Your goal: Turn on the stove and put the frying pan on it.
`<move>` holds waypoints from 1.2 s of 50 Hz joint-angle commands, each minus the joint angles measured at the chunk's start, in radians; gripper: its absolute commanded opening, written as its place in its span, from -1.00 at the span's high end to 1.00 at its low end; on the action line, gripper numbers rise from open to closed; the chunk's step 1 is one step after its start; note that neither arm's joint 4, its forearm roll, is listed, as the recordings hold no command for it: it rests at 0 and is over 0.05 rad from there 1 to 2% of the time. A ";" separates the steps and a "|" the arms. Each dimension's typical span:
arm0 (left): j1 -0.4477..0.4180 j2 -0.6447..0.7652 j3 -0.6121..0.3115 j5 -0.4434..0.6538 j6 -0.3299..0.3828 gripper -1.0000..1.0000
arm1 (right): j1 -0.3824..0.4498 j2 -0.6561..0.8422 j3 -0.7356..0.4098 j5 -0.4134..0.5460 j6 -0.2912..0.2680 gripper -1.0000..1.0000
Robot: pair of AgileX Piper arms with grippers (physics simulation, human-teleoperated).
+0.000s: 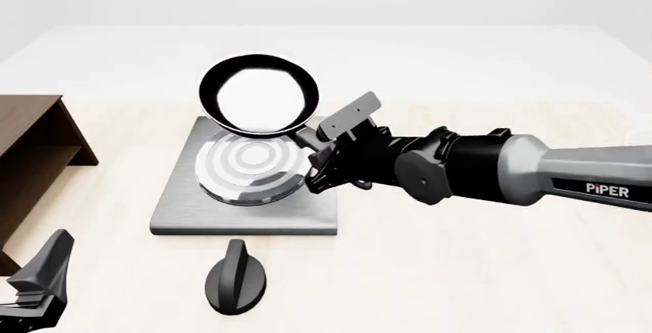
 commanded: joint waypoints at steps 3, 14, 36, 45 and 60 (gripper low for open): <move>0.000 0.000 -0.009 0.010 -0.006 -1.00 | 0.031 0.051 0.023 -0.062 0.014 1.00; -0.001 0.000 0.000 0.003 -0.010 -1.00 | 0.045 0.081 0.064 -0.107 0.036 1.00; 0.008 0.000 0.006 -0.007 -0.020 -1.00 | 0.071 0.051 0.097 -0.105 0.038 -1.00; 0.006 0.000 -0.008 0.010 -0.024 -1.00 | 0.096 -0.214 0.070 0.058 0.012 -1.00; 0.003 0.000 -0.004 0.009 -0.024 -1.00 | 0.093 -0.745 -0.060 0.394 -0.062 -1.00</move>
